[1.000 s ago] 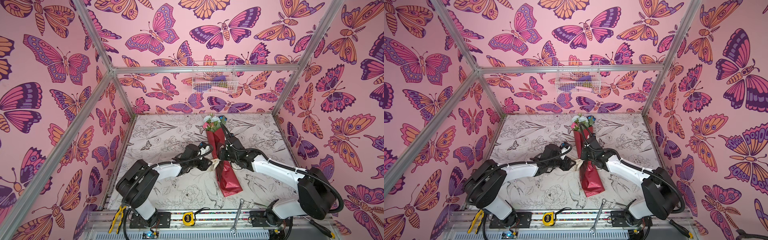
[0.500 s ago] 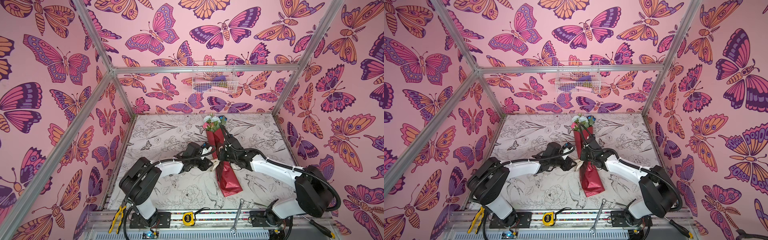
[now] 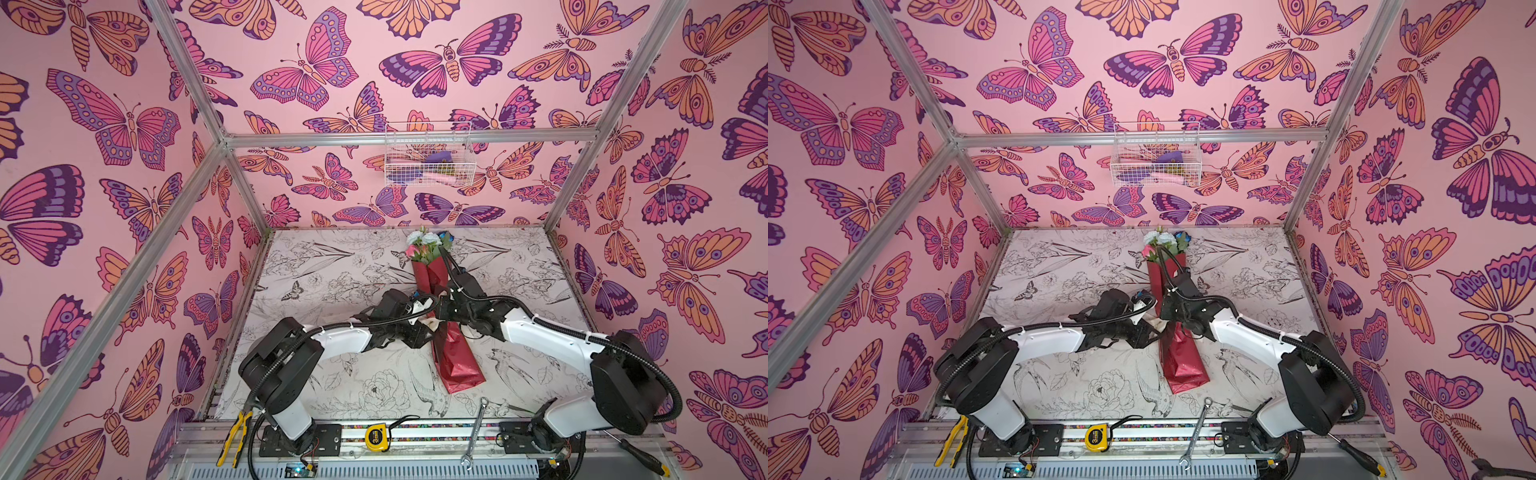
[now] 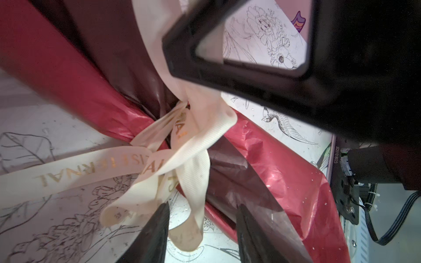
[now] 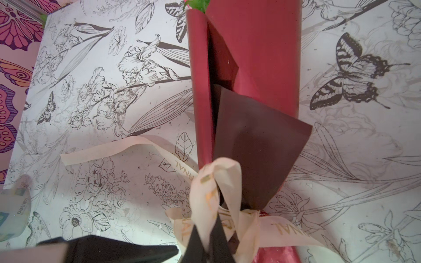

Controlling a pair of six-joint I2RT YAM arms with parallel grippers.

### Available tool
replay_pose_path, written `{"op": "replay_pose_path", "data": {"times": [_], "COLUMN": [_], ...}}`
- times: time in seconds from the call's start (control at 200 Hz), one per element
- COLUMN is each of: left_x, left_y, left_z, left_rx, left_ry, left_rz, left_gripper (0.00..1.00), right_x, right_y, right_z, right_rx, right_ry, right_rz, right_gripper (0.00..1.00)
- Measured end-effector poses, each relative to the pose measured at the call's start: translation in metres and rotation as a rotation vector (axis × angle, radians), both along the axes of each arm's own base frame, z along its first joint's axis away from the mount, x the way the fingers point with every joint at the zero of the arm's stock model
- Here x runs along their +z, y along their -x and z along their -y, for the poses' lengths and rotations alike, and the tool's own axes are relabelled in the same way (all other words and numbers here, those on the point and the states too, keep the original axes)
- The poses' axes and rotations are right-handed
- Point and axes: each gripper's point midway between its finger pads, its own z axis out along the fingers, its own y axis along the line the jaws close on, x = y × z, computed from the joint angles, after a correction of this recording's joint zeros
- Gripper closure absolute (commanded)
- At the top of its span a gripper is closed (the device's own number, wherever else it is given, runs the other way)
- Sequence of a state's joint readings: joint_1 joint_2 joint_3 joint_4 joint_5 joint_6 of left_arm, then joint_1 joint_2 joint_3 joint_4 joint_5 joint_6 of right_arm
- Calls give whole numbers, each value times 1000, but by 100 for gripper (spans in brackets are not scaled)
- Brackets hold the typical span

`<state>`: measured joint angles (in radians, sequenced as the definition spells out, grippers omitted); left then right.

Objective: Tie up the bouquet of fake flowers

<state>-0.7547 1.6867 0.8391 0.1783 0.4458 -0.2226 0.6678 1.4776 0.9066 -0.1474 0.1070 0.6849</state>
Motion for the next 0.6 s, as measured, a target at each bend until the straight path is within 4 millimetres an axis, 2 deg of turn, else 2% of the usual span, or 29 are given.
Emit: {"op": "replay_pose_path", "data": {"times": [0.035,0.1,0.22,0.335,0.601], "left_x": [-4,-10,-14,-14,-15], "left_y": [1,1,-2,-6,-12], "left_z": [2,4,6,5,1], "left_rx": [-3,-3,18,39,77], "left_ry": [-6,-15,-20,-27,-32], "left_rz": [-9,-24,-43,-36,-43], "left_gripper": [50,58,82,100,100], "right_x": [0,0,-1,-3,14], "right_y": [0,0,1,0,-14], "right_z": [0,0,1,6,36], "right_rx": [0,0,0,-12,-86], "right_ry": [0,1,4,13,16], "right_rz": [0,-1,-5,-15,23], "right_gripper": [100,100,100,100,100]}}
